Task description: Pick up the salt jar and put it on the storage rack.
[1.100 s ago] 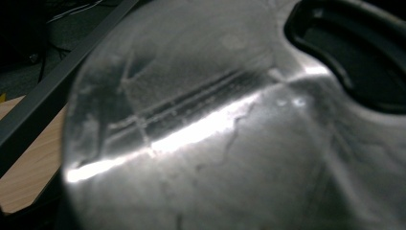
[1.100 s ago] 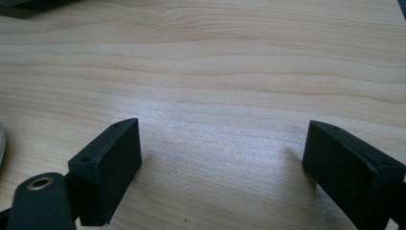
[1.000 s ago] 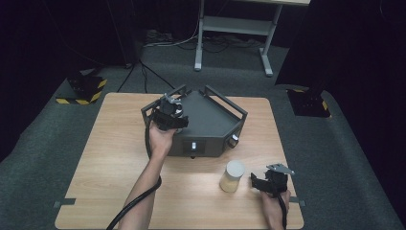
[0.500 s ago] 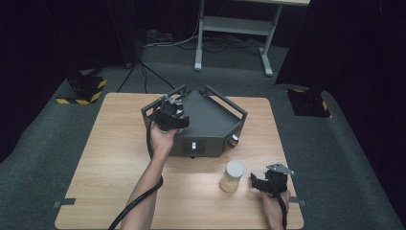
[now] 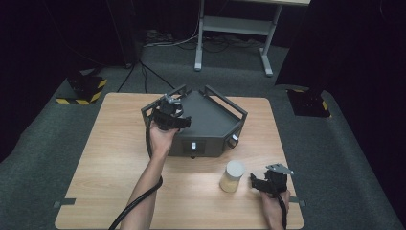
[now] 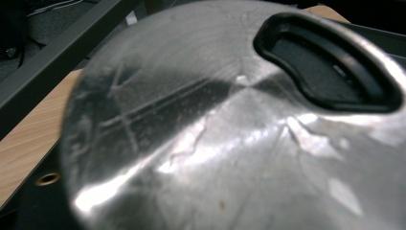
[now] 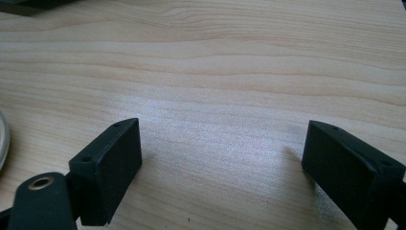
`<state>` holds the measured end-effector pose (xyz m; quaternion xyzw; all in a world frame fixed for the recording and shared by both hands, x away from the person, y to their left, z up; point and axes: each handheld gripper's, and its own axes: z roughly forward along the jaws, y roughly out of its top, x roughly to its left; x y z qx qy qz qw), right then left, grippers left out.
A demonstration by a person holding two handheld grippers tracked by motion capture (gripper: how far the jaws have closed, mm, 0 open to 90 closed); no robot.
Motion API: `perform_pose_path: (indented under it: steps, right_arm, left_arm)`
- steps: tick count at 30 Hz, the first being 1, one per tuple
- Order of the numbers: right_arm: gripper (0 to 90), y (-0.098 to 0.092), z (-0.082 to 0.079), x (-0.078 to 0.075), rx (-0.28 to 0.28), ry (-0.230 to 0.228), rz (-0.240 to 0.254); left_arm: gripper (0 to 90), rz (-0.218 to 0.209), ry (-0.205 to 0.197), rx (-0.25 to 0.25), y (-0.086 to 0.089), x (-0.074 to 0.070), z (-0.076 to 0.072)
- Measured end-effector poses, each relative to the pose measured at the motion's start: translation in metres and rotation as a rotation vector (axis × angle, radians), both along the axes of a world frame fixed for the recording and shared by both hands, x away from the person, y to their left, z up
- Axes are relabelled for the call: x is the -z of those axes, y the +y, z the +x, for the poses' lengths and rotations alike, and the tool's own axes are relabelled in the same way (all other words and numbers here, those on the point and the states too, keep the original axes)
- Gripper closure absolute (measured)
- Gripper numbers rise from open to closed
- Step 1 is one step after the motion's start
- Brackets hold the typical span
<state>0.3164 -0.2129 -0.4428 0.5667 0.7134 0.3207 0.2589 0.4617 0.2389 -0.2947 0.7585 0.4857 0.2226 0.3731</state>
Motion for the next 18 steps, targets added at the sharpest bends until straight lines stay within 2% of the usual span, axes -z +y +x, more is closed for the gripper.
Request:
perform_pose_path:
  steps: [3,6,11,18]
  right_arm:
    - [13.3,0.000,0.000,0.000,0.000,0.000,0.000]
    - [13.3,0.000,0.000,0.000,-0.001,0.000,-0.001]
    - [13.2,0.000,0.000,0.000,-0.001,0.000,-0.003]
    - [13.1,0.000,0.000,0.000,-0.001,0.001,-0.002]
  left_arm:
    - [9.4,-0.015,-0.007,-0.007,0.004,-0.002,-0.004]
    - [5.7,-0.037,-0.007,0.008,0.010,-0.003,-0.008]
    - [3.5,0.008,-0.015,0.026,0.007,-0.004,-0.013]
    - [2.9,-0.006,-0.019,0.065,0.020,-0.007,-0.025]
